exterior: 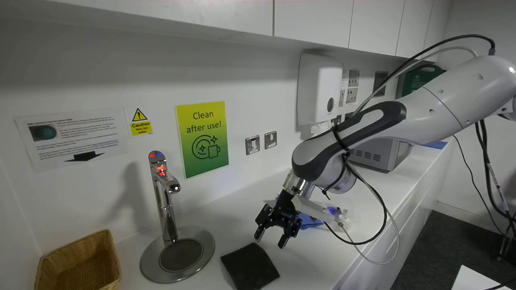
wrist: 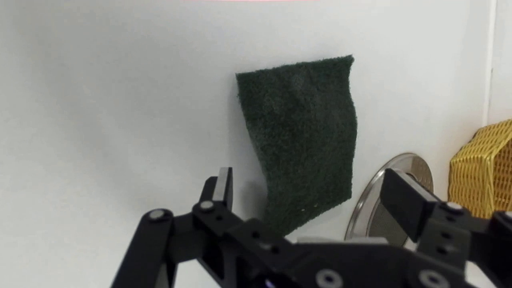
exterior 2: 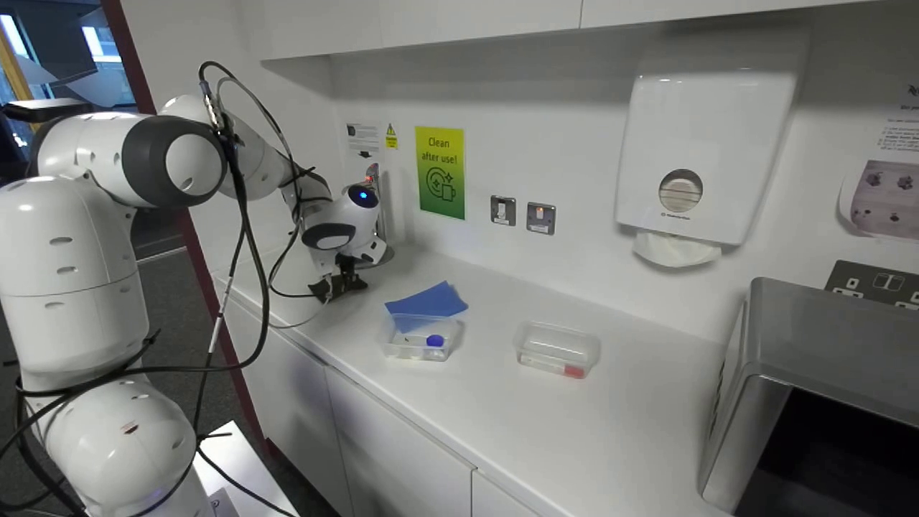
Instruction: Put the grey towel in the clear container on the left.
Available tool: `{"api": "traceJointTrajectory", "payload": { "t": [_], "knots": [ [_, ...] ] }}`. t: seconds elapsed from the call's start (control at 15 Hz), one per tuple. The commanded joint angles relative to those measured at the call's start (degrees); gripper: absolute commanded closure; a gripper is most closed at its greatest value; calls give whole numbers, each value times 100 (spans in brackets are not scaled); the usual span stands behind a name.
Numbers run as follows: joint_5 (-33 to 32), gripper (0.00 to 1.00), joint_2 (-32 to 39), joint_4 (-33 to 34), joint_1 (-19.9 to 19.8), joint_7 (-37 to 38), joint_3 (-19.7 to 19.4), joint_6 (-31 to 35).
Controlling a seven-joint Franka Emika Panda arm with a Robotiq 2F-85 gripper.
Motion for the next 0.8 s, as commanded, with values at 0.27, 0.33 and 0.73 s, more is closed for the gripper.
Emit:
{"api": "traceJointTrajectory", "payload": {
  "t": [0.27,0.33,0.73],
  "knots": [
    [-206,0,195,209,8,-86,-59,-222],
    [-208,0,232,233,1,-113,-59,-218],
    [-231,0,484,470,-32,-243,-57,-231]
  ]
}}
